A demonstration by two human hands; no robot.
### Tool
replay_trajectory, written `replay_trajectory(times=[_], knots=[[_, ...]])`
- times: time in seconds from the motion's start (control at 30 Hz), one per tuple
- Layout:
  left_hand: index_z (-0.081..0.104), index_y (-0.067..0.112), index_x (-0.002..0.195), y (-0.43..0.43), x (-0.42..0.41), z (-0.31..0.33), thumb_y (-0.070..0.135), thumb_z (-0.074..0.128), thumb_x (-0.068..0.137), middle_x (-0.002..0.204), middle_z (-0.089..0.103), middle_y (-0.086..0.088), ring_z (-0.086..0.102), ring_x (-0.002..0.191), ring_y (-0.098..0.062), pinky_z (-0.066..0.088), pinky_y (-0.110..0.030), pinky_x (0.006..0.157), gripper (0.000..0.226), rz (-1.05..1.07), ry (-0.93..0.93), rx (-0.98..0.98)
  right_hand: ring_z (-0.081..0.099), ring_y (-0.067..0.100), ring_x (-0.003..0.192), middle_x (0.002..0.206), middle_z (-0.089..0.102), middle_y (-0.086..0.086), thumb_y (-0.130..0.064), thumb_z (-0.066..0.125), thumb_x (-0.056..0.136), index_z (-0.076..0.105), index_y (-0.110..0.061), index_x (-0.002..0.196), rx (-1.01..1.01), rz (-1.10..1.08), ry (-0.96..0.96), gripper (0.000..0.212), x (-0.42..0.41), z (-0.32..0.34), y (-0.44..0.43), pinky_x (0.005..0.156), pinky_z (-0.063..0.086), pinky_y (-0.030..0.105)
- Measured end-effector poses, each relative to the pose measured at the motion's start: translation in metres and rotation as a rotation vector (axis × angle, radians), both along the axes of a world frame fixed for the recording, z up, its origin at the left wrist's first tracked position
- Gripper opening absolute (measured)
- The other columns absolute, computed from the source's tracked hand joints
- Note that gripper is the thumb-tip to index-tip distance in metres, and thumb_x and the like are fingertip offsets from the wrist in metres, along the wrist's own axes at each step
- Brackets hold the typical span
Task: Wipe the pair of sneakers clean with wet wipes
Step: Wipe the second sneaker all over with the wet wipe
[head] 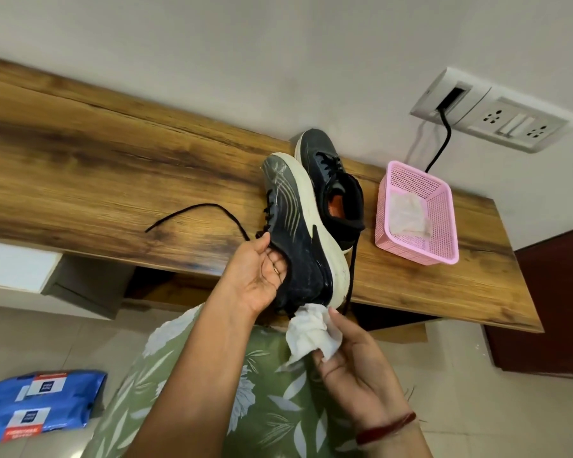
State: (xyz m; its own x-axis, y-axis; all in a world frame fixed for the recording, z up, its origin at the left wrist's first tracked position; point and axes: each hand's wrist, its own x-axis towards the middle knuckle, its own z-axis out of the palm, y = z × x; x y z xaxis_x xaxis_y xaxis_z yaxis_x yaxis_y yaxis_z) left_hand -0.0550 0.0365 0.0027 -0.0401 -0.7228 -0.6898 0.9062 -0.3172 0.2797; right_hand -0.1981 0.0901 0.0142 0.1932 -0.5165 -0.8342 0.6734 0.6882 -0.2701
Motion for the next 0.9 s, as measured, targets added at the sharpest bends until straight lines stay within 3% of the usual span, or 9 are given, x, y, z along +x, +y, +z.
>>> replay_trajectory(times=[0.07, 0.17, 0.23, 0.33, 0.43, 0.5, 0.6, 0.7, 0.9], knots=[[0.055, 0.008, 0.08, 0.0, -0.004, -0.001, 0.017, 0.034, 0.103, 0.049, 0.064, 0.0, 0.06, 0.041, -0.004, 0.049, -0.011, 0.058, 0.032, -0.067, -0.054, -0.008, 0.057, 0.036, 0.105, 0.106, 0.062, 0.033, 0.02, 0.084, 0.024, 0.064, 0.02, 0.095, 0.029, -0.055, -0.036, 0.073, -0.002, 0.005, -0.004, 0.085, 0.052, 0.047], [0.058, 0.01, 0.085, 0.0, -0.004, -0.003, 0.022, 0.033, 0.104, 0.057, 0.068, 0.001, 0.065, 0.052, -0.006, 0.051, -0.018, 0.06, 0.034, -0.135, -0.068, -0.021, 0.054, 0.041, 0.108, 0.106, 0.059, 0.035, 0.016, 0.059, 0.068, 0.054, 0.019, 0.108, 0.046, -0.102, -0.013, 0.04, -0.004, 0.018, -0.013, 0.099, 0.039, 0.049], [0.059, 0.011, 0.086, -0.001, -0.002, -0.006, 0.024, 0.032, 0.104, 0.061, 0.07, 0.0, 0.066, 0.063, -0.008, 0.05, -0.022, 0.066, 0.035, -0.132, -0.072, -0.01, 0.052, 0.041, 0.112, 0.107, 0.059, 0.033, 0.012, 0.05, 0.077, 0.052, 0.016, 0.111, 0.022, -0.166, -0.029, 0.035, -0.007, 0.025, -0.018, 0.101, 0.037, 0.049], [0.06, 0.009, 0.09, -0.002, 0.0, -0.007, 0.025, 0.033, 0.104, 0.065, 0.07, -0.003, 0.065, 0.071, -0.012, 0.054, -0.026, 0.071, 0.034, -0.082, -0.055, -0.008, 0.059, 0.044, 0.106, 0.109, 0.06, 0.034, 0.027, 0.074, 0.034, 0.058, 0.019, 0.109, -0.076, -0.122, -0.091, 0.077, -0.01, 0.037, -0.016, 0.087, 0.049, 0.052], [0.057, 0.006, 0.083, -0.001, 0.0, -0.003, 0.021, 0.035, 0.104, 0.053, 0.066, -0.003, 0.063, 0.046, -0.007, 0.054, -0.017, 0.05, 0.034, -0.015, -0.039, -0.011, 0.066, 0.039, 0.094, 0.107, 0.065, 0.029, 0.02, 0.083, 0.017, 0.066, 0.015, 0.095, -0.182, -0.092, -0.074, 0.08, -0.021, 0.05, -0.01, 0.07, 0.054, 0.056], [0.06, 0.005, 0.091, -0.001, 0.001, -0.003, 0.024, 0.037, 0.103, 0.064, 0.07, -0.006, 0.068, 0.059, -0.01, 0.056, -0.018, 0.071, 0.032, 0.005, -0.03, -0.041, 0.068, 0.035, 0.091, 0.105, 0.066, 0.025, 0.013, 0.088, 0.014, 0.069, 0.011, 0.092, -0.243, -0.149, -0.003, 0.081, -0.029, 0.052, -0.01, 0.065, 0.056, 0.052], [0.059, 0.005, 0.119, 0.001, 0.003, -0.003, 0.03, 0.046, 0.099, 0.107, 0.07, -0.015, 0.067, 0.101, -0.02, 0.047, -0.035, 0.101, 0.035, -0.012, -0.019, -0.092, 0.068, 0.03, 0.091, 0.103, 0.068, 0.022, 0.003, 0.088, 0.044, 0.065, 0.006, 0.109, -0.222, -0.17, 0.073, 0.07, -0.035, 0.04, -0.009, 0.063, 0.056, 0.049], [0.062, 0.006, 0.118, 0.004, 0.004, -0.002, 0.023, 0.059, 0.089, 0.109, 0.071, -0.015, 0.071, 0.092, -0.019, 0.06, -0.033, 0.075, 0.034, -0.048, 0.0, -0.148, 0.069, 0.029, 0.086, 0.1, 0.069, 0.022, -0.006, 0.054, 0.087, 0.057, 0.0, 0.12, -0.136, -0.132, 0.088, 0.034, -0.026, 0.023, -0.002, 0.071, 0.053, 0.049], [0.065, 0.001, 0.112, 0.004, -0.005, -0.005, 0.014, 0.062, 0.087, 0.111, 0.069, -0.015, 0.068, 0.095, -0.015, 0.055, -0.03, 0.087, 0.028, -0.195, -0.172, -0.132, 0.068, 0.026, 0.059, 0.078, 0.069, 0.022, -0.001, 0.048, 0.091, 0.059, 0.006, 0.099, -0.02, -0.045, 0.061, 0.016, 0.006, -0.005, -0.003, 0.052, 0.057, 0.035]])
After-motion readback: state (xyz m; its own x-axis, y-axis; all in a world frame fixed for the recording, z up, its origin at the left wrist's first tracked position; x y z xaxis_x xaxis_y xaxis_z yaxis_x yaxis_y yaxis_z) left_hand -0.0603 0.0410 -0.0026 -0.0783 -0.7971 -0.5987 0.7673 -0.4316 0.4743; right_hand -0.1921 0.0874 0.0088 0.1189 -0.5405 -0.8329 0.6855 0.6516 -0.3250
